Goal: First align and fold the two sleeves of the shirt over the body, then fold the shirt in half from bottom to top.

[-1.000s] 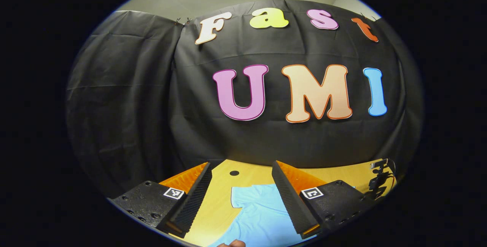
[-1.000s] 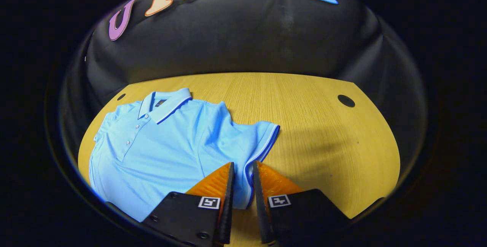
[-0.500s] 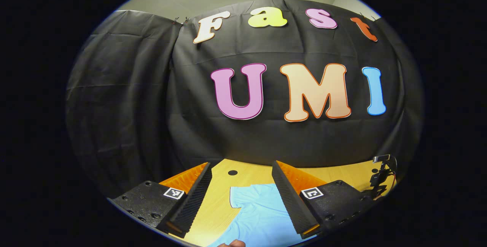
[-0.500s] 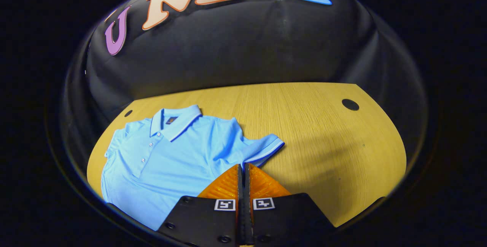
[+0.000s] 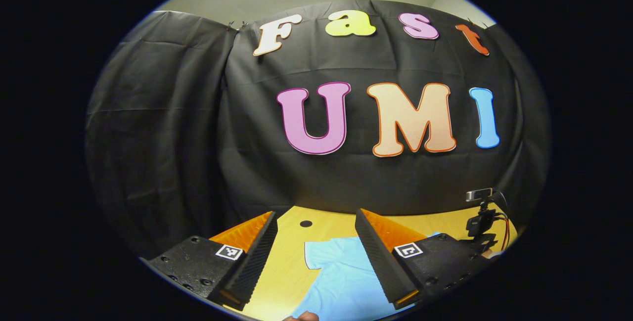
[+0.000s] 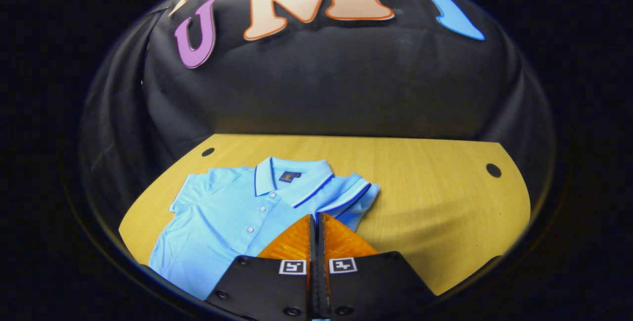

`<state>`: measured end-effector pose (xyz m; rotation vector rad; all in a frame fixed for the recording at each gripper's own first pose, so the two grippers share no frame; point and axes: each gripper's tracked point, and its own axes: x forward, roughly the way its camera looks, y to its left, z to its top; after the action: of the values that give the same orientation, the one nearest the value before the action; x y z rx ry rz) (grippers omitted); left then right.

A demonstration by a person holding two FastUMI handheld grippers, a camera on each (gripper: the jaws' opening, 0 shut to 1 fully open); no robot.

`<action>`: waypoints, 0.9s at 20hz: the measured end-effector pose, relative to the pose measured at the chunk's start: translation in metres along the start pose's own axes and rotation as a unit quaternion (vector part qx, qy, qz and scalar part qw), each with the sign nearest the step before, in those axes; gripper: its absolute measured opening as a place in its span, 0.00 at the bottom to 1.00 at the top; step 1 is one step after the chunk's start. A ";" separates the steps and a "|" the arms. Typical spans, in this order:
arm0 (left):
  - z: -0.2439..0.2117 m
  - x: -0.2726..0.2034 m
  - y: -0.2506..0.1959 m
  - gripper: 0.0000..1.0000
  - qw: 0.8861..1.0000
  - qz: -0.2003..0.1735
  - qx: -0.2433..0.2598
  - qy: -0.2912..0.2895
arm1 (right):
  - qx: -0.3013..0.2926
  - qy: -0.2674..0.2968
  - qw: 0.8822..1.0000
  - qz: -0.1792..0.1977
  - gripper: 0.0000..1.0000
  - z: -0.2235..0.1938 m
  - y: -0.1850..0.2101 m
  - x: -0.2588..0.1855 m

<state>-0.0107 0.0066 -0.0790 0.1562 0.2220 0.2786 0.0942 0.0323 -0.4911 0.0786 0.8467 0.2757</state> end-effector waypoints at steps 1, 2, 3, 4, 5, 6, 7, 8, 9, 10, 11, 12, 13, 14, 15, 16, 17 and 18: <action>-0.002 0.002 0.009 0.94 1.000 0.001 0.002 -0.001 | -0.005 0.001 1.000 -0.005 0.02 -0.002 0.008 0.004; -0.005 0.005 0.018 0.95 1.000 0.003 0.004 0.002 | -0.011 0.006 1.000 -0.010 0.00 -0.006 0.014 0.009; -0.009 0.007 0.024 0.95 1.000 0.001 0.004 0.006 | -0.022 0.010 1.000 -0.017 0.00 -0.009 0.018 0.014; -0.013 0.010 0.030 0.95 1.000 -0.003 0.004 0.011 | -0.039 0.013 0.999 -0.025 0.02 -0.012 0.021 0.020; -0.016 0.013 0.038 0.95 1.000 -0.007 0.004 0.014 | -0.055 0.021 0.998 -0.029 0.02 -0.019 0.026 0.024; -0.020 0.017 0.044 0.95 1.000 -0.011 0.006 0.018 | -0.063 0.031 0.997 -0.026 0.03 -0.023 0.033 0.026; -0.025 0.022 0.049 0.95 1.000 -0.016 0.007 0.021 | -0.062 0.035 0.997 -0.020 0.08 -0.026 0.042 0.026; -0.030 0.027 0.051 0.95 0.999 -0.024 0.006 0.024 | -0.055 0.030 0.998 -0.014 0.15 -0.022 0.050 0.023; -0.036 0.033 0.054 0.95 0.999 -0.032 0.006 0.028 | -0.040 0.016 0.999 -0.009 0.43 -0.014 0.057 0.018; -0.043 0.041 0.055 0.95 0.998 -0.044 0.007 0.034 | -0.023 -0.001 1.000 -0.007 0.72 -0.001 0.063 0.010; -0.051 0.047 0.055 0.95 0.998 -0.055 0.008 0.039 | -0.008 -0.014 1.000 -0.017 1.00 0.008 0.060 0.002; -0.060 0.055 0.053 0.95 0.997 -0.068 0.009 0.046 | 0.007 -0.023 0.999 -0.027 1.00 0.017 0.056 -0.008; -0.070 0.063 0.051 0.95 0.995 -0.081 0.007 0.053 | 0.023 -0.033 0.999 -0.033 1.00 0.025 0.056 -0.018; -0.079 0.071 0.048 0.95 0.994 -0.095 0.002 0.061 | 0.034 -0.041 0.998 -0.042 1.00 0.033 0.051 -0.030; -0.090 0.081 0.043 0.95 0.992 -0.108 -0.006 0.071 | 0.041 -0.052 0.996 -0.052 1.00 0.039 0.046 -0.041; -0.102 0.090 0.040 0.95 0.989 -0.119 -0.014 0.084 | 0.045 -0.061 0.995 -0.062 1.00 0.045 0.041 -0.052; -0.114 0.100 0.037 0.95 0.987 -0.129 -0.020 0.099 | 0.048 -0.068 0.994 -0.073 1.00 0.049 0.035 -0.066; -0.125 0.111 0.034 0.95 0.984 -0.137 -0.024 0.111 | 0.050 -0.072 0.993 -0.084 1.00 0.051 0.030 -0.078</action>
<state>0.0545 0.0863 -0.2150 0.0450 0.4528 0.0273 0.0770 0.0419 -0.3948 0.1191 0.7192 0.0684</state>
